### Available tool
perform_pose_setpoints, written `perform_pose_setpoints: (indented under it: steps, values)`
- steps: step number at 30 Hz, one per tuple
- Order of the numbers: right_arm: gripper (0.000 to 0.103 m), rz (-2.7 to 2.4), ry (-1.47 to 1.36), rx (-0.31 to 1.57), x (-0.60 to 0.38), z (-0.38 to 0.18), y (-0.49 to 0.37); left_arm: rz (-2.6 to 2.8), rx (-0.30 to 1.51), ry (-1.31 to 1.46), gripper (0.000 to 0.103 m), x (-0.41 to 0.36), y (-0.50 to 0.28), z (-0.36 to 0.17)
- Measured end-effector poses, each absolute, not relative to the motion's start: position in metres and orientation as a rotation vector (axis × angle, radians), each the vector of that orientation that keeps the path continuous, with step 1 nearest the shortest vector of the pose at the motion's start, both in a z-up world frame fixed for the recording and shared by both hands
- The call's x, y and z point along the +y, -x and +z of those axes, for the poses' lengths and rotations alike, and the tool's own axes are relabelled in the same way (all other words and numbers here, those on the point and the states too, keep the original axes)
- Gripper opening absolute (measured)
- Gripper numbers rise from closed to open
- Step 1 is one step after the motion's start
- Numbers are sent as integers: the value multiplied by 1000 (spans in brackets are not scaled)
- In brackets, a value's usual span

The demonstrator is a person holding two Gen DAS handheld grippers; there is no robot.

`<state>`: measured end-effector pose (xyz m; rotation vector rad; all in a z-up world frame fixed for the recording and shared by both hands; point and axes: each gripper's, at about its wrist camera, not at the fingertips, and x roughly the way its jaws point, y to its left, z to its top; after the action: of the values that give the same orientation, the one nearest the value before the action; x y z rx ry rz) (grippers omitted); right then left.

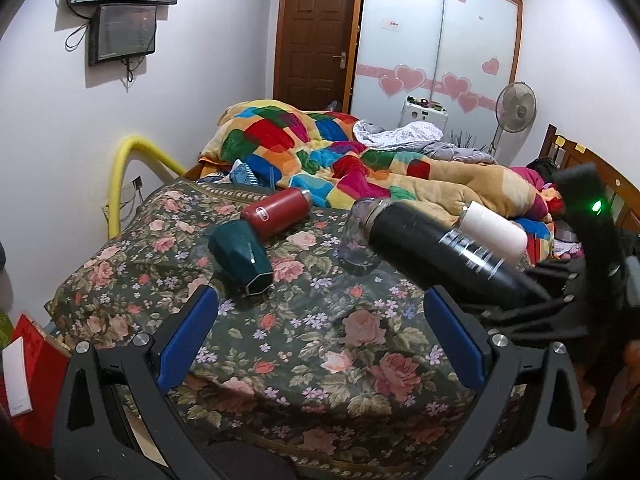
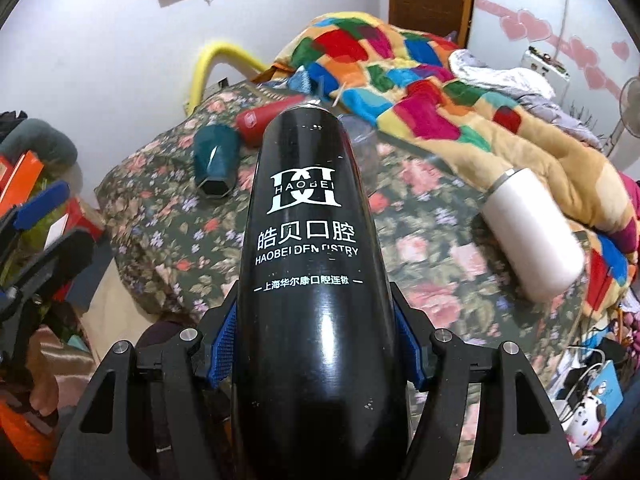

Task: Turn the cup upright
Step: 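Lift the black thermos with the right gripper and tilt its cap end up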

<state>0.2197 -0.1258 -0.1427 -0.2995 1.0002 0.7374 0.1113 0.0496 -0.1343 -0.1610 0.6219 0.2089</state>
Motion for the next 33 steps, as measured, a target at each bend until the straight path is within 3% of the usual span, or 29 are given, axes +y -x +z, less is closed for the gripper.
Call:
perform_pose_setpoints:
  steps: [13, 33]
  values:
    - [63, 694, 379, 1115, -99, -211, -219, 227, 677, 181, 103, 60, -116, -154]
    - [63, 685, 449, 1140, -102, -227, -220, 180, 848, 272, 103, 71, -152, -202]
